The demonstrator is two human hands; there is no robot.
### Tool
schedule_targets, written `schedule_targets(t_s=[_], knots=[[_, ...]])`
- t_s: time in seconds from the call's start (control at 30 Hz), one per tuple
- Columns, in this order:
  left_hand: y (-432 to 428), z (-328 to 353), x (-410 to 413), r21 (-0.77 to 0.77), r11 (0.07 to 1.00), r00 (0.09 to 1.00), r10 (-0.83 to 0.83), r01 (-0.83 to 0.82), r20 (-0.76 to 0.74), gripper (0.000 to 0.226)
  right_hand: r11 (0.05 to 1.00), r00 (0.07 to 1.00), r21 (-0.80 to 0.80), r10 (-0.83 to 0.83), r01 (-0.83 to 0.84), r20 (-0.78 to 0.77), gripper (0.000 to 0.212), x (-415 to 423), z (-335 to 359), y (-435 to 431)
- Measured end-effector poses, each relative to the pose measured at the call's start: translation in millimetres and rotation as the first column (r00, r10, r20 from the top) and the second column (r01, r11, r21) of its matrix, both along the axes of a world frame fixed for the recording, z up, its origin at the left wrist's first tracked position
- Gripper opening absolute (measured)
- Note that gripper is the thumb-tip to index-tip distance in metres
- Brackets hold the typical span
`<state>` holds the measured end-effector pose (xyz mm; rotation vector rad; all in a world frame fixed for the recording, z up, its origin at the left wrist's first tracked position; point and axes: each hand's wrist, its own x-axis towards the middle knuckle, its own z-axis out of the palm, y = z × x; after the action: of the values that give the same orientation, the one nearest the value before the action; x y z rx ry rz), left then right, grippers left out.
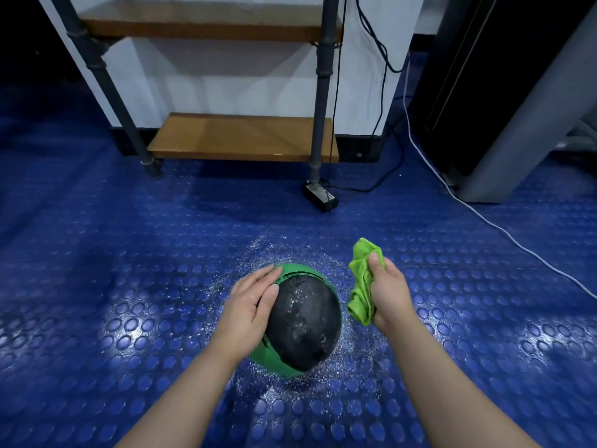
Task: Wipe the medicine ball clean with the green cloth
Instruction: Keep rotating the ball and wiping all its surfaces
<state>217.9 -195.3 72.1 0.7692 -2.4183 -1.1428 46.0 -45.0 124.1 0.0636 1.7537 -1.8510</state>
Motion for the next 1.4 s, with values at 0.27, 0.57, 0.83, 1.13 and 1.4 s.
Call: schedule_targets(t_s=[0.27, 0.57, 0.83, 1.13, 1.4], knots=[[6.3, 7.2, -6.2, -0.036, 0.968, 0.959, 0.250, -0.248, 0.131, 0.053, 0.998, 1.000, 0.058, -0.029, 0.029, 0.011, 0.024, 7.8, -21.1, 7.4], [43.6, -6.5, -27.7, 0.175, 0.888, 0.896, 0.441, -0.425, -0.061, 0.044, 0.934, 0.805, 0.342, 0.278, -0.100, -0.525, 0.024, 25.1, -10.3, -19.7], [27.2, -7.0, -28.4, 0.324, 0.821, 0.850, 0.519, -0.470, -0.084, 0.039, 0.727, 0.320, 0.661, 0.681, -0.188, -0.658, 0.051, 53.8, -18.2, -44.7], [37.4, -15.0, -20.9, 0.148, 0.897, 0.897, 0.432, -0.417, -0.096, 0.057, 0.736, 0.435, 0.668, 0.640, -0.111, -0.633, 0.041, 56.9, -27.5, -42.6], [47.1, -17.5, -23.8, 0.045, 0.924, 0.917, 0.382, -0.379, -0.118, 0.057, 0.685, 0.698, 0.714, 0.583, -0.146, -0.416, 0.041, 24.2, -24.1, -50.6]])
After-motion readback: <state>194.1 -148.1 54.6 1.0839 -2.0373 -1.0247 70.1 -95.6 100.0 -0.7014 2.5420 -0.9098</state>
